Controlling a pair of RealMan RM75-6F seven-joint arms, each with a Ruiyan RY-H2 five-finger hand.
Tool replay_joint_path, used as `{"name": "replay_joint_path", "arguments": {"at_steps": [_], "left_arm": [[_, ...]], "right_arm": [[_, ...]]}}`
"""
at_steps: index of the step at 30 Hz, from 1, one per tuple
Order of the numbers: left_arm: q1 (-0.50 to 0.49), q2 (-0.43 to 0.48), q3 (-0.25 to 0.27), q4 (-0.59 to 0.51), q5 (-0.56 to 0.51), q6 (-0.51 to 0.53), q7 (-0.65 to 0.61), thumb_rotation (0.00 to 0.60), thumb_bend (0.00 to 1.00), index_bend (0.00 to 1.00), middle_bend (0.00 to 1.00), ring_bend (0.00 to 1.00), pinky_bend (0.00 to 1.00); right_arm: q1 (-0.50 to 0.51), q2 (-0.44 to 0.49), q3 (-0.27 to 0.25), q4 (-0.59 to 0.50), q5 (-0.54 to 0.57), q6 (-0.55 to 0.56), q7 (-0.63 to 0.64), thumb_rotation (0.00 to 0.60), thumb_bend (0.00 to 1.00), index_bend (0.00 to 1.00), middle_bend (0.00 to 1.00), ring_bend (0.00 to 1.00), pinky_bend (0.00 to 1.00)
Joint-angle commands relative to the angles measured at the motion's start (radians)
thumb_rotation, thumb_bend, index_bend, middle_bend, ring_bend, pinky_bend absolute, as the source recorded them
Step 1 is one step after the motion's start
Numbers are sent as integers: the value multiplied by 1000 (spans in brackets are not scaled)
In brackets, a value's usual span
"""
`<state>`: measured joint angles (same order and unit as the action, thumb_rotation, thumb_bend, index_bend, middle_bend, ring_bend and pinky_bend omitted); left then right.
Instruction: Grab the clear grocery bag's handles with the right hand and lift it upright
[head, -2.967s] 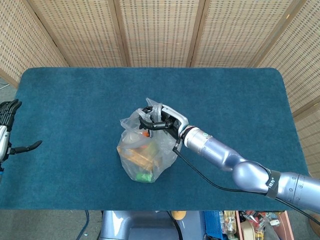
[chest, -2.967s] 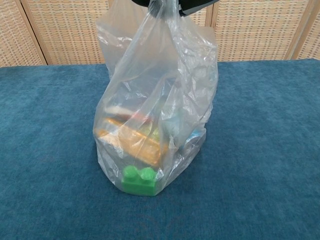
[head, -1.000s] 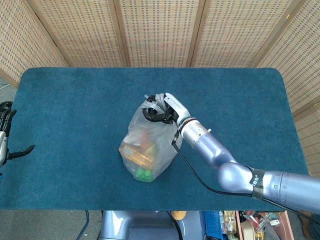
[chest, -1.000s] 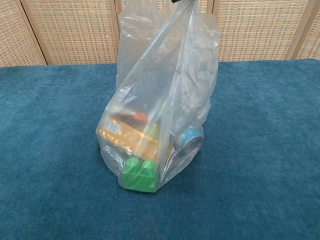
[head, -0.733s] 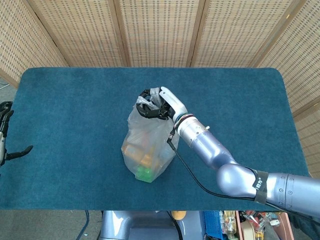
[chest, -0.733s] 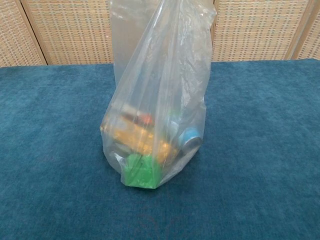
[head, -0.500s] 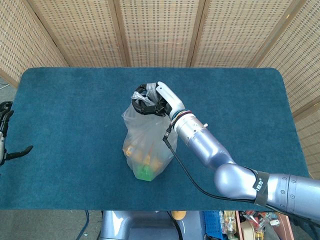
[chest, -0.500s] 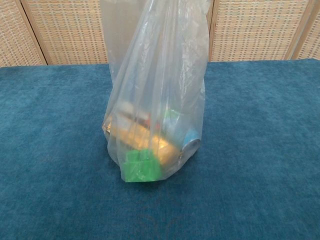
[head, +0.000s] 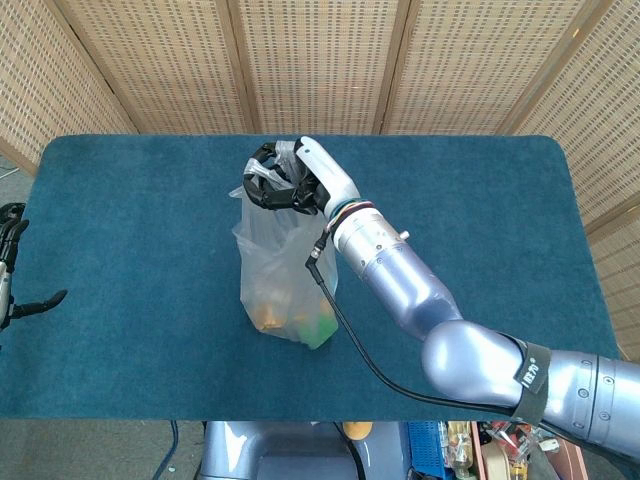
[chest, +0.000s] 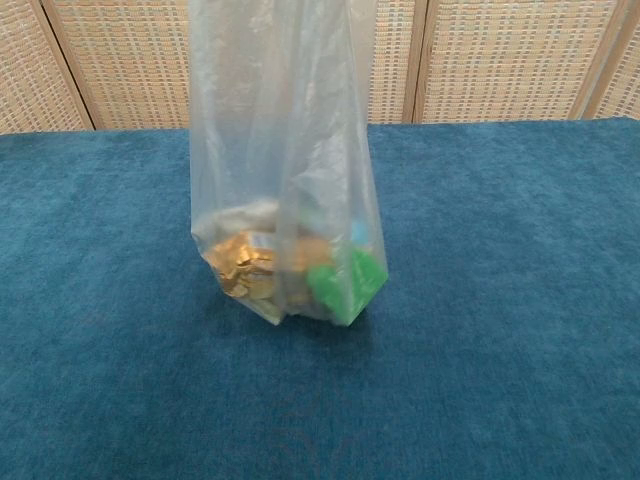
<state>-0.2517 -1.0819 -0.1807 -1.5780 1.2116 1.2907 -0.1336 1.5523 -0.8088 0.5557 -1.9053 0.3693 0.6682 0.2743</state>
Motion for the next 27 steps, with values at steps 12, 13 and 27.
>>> {"name": "replay_joint_path", "arguments": {"at_steps": [12, 13, 27], "left_arm": [[6, 6, -6, -9, 10, 10, -5, 600, 197, 0, 0, 0, 0], [7, 6, -7, -9, 11, 13, -5, 600, 196, 0, 0, 0, 0], [6, -2, -10, -6, 4, 8, 12, 600, 196, 0, 0, 0, 0]], "right_arm": [[46, 85, 45, 35, 167, -8, -116, 600, 1000, 827, 804, 740, 1000], [46, 89, 47, 35, 173, -10, -122, 600, 1000, 828, 809, 757, 1000], [40, 81, 79, 55, 201, 34, -190, 600, 1000, 849, 851, 845, 1000]]}}
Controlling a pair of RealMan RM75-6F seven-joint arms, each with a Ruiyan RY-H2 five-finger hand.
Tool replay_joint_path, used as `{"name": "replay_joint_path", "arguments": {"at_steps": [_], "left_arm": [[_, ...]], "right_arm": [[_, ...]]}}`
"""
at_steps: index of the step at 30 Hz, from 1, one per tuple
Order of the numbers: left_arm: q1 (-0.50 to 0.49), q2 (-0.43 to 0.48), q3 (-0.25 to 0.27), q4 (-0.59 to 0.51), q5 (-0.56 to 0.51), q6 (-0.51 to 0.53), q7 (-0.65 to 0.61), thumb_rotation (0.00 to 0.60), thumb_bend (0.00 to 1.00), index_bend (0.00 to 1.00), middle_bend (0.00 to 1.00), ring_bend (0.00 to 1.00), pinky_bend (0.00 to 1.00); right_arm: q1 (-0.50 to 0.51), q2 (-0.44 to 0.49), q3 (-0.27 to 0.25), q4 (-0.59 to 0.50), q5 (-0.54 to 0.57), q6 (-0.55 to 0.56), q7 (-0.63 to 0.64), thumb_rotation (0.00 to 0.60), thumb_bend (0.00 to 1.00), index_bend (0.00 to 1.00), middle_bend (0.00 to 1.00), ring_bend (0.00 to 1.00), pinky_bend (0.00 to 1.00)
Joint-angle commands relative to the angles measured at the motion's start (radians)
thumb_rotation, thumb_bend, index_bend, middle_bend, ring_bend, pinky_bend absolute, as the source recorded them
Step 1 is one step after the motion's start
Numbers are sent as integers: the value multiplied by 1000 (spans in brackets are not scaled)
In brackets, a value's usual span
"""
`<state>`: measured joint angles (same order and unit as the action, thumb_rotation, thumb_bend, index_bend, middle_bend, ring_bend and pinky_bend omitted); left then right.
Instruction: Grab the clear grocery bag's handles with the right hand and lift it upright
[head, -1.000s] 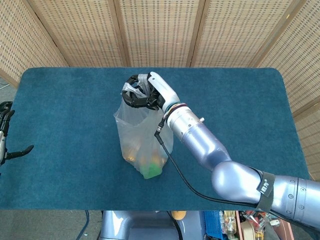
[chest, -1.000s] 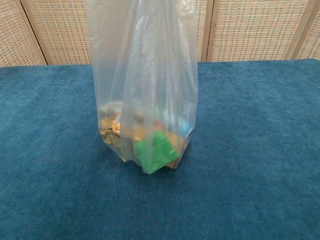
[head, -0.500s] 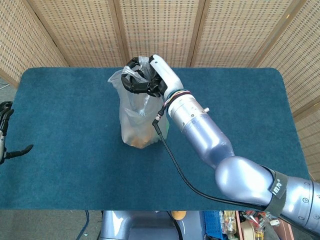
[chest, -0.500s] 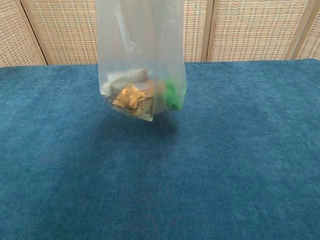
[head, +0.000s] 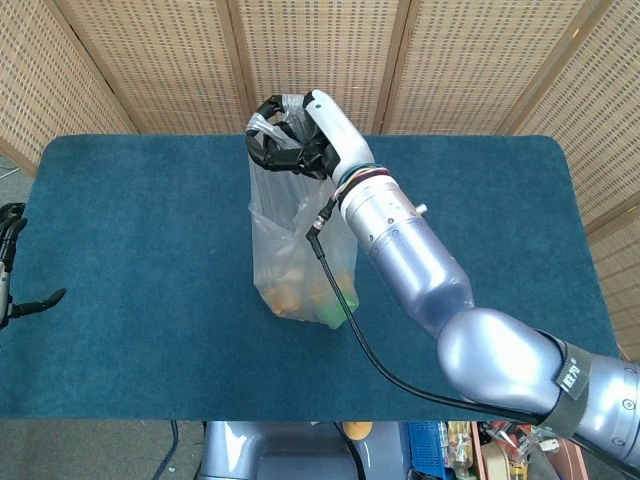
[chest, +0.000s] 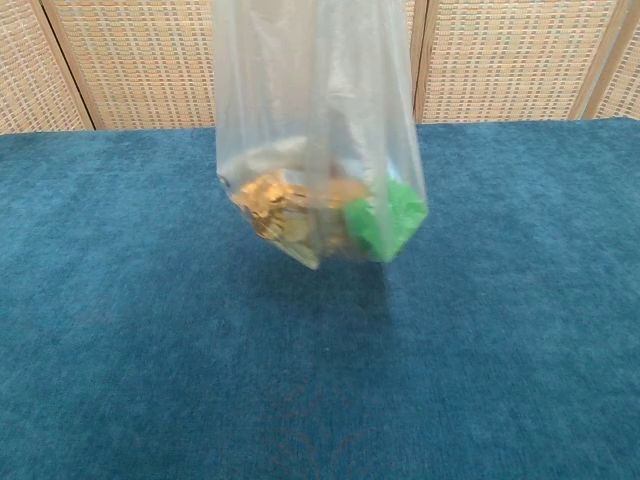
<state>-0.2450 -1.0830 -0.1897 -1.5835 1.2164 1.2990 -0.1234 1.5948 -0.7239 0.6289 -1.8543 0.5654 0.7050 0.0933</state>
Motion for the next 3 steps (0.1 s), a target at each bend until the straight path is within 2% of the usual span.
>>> {"name": "replay_joint_path", "arguments": {"at_steps": [1, 3], "left_arm": [[-1, -1, -1, -1, -1, -1, 3, 600, 196, 0, 0, 0, 0], [-1, -2, -2, -2, -2, -1, 7, 600, 196, 0, 0, 0, 0]], "right_arm": [[-4, -5, 9, 5, 7, -5, -15, 600, 1000, 849, 851, 845, 1000], [-7, -8, 18, 6, 11, -8, -22, 600, 1000, 849, 851, 845, 1000]]}}
